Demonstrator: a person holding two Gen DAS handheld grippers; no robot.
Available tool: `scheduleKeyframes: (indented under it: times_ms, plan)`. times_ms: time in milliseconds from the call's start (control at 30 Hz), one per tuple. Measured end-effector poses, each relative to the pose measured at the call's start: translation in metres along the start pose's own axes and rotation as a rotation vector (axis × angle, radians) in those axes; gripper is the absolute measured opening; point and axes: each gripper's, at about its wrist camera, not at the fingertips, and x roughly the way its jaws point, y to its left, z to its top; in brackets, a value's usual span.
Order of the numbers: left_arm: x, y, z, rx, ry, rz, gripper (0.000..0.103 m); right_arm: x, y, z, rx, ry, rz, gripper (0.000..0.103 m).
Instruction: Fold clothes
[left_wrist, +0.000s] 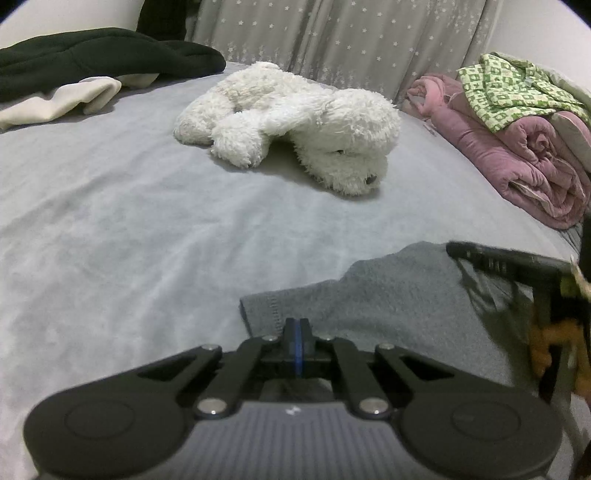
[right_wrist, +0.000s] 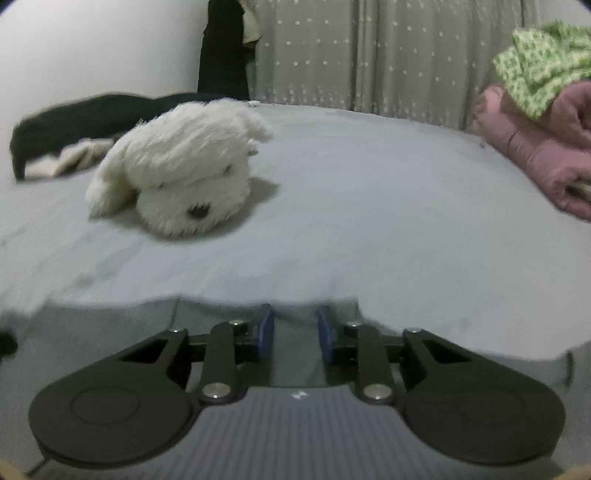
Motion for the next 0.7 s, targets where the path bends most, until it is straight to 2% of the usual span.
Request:
scheduleKeyframes:
  times_ms: [33, 67, 133, 233, 367, 600, 633, 667, 700]
  plan:
    - [0.000, 0.000, 0.000, 0.002, -0.001, 0.000, 0.003, 0.001, -0.005, 0.003, 0.024, -0.012, 0.002, 0.023]
    - [-0.001, 0.000, -0.001, 0.003, -0.002, 0.000, 0.003, 0.002, -0.009, 0.006, 0.046, -0.024, -0.008, 0.028]
    - [-0.001, 0.001, -0.001, 0.002, -0.002, -0.002, 0.003, -0.006, -0.019, 0.011, 0.089, -0.046, -0.032, 0.034]
    - [-0.003, 0.004, -0.001, -0.012, -0.002, -0.009, 0.003, -0.025, -0.046, 0.011, 0.212, -0.081, 0.017, 0.034]
    - [-0.007, 0.003, 0.000, -0.021, -0.028, -0.002, 0.003, -0.045, -0.061, 0.006, 0.256, -0.103, 0.005, 0.034]
    - [-0.013, 0.004, 0.003, -0.026, -0.071, 0.035, 0.003, -0.050, -0.033, -0.011, 0.114, -0.036, 0.021, 0.034]
    - [-0.014, 0.003, 0.004, -0.026, -0.079, 0.030, 0.003, -0.048, -0.030, -0.013, 0.091, -0.035, 0.011, 0.034]
    - [-0.015, 0.003, 0.004, -0.027, -0.086, 0.025, 0.003, -0.043, -0.028, -0.016, 0.055, -0.031, -0.020, 0.029]
    - [-0.016, 0.003, 0.004, -0.025, -0.087, 0.020, 0.003, -0.037, -0.026, -0.018, 0.016, -0.019, -0.079, 0.029]
